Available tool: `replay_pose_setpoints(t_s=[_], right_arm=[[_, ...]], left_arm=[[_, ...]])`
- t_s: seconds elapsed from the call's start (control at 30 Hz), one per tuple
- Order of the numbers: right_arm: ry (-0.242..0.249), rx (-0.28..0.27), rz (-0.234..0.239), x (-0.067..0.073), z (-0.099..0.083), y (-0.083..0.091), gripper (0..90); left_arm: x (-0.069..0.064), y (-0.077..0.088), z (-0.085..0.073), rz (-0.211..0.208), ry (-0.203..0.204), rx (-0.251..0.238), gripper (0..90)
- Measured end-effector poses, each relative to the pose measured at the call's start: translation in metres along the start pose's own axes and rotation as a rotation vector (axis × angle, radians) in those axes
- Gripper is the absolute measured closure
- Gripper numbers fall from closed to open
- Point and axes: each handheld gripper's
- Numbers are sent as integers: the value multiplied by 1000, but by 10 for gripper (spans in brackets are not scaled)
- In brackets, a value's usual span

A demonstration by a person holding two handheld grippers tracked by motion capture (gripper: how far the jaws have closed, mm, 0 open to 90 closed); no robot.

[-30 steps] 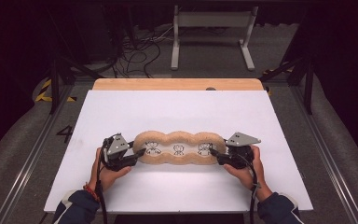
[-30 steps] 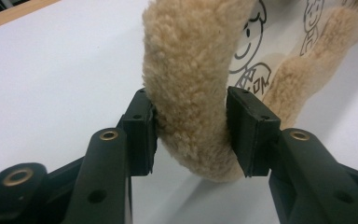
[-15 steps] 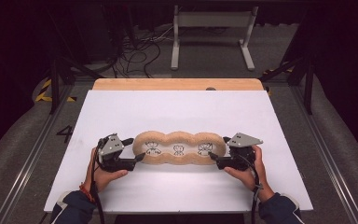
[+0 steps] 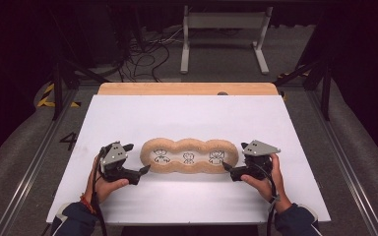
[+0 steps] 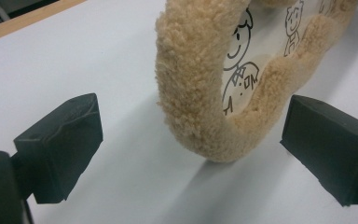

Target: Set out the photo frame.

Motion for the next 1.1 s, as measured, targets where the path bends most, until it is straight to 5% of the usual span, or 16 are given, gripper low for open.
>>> replay_pose_setpoints(t_s=[1.1], right_arm=[[6,10,-70,-13,-18,31,45]], left_arm=[[-4,26,-20,55,-63,45,59]])
Point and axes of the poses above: each handheld gripper's, and its own axes: y roughly backward along the jaws, z roughly out of its top, x roughly to its left, and after that the axes turned 2 degrees about -y, right-handed
